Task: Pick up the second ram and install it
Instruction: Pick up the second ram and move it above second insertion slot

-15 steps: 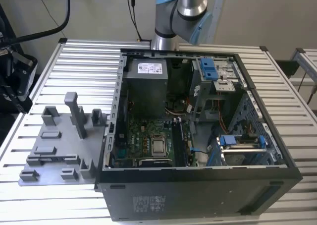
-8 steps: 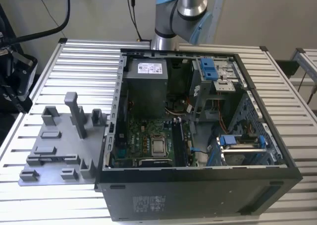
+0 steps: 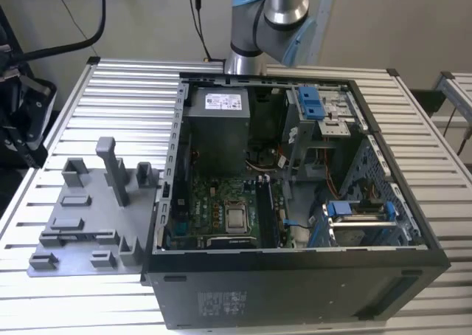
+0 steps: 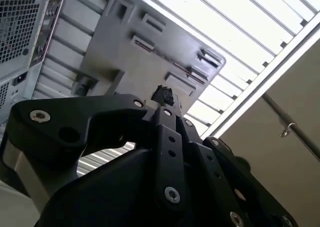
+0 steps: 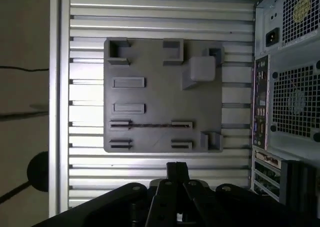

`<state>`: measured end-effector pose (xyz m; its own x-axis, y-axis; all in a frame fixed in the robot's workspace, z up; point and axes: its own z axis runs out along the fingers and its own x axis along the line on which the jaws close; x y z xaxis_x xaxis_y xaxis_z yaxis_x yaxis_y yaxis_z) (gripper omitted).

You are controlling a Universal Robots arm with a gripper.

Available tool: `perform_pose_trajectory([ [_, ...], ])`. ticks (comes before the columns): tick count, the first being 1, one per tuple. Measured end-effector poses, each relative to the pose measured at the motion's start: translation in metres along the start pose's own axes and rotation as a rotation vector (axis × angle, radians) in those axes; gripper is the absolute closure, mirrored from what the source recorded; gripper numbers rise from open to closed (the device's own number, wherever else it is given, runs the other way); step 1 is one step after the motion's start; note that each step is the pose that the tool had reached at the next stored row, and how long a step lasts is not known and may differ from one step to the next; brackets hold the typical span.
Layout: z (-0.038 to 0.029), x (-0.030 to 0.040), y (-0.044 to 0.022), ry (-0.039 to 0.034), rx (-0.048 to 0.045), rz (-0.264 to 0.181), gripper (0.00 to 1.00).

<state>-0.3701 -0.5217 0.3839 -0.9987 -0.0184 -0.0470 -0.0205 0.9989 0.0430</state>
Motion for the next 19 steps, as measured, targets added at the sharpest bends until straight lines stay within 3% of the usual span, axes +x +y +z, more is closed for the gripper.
perform_pose_trajectory([
  [19,0.0000,0.0000,0.0000,0.0130,-0.0073,-0.300,0.89],
])
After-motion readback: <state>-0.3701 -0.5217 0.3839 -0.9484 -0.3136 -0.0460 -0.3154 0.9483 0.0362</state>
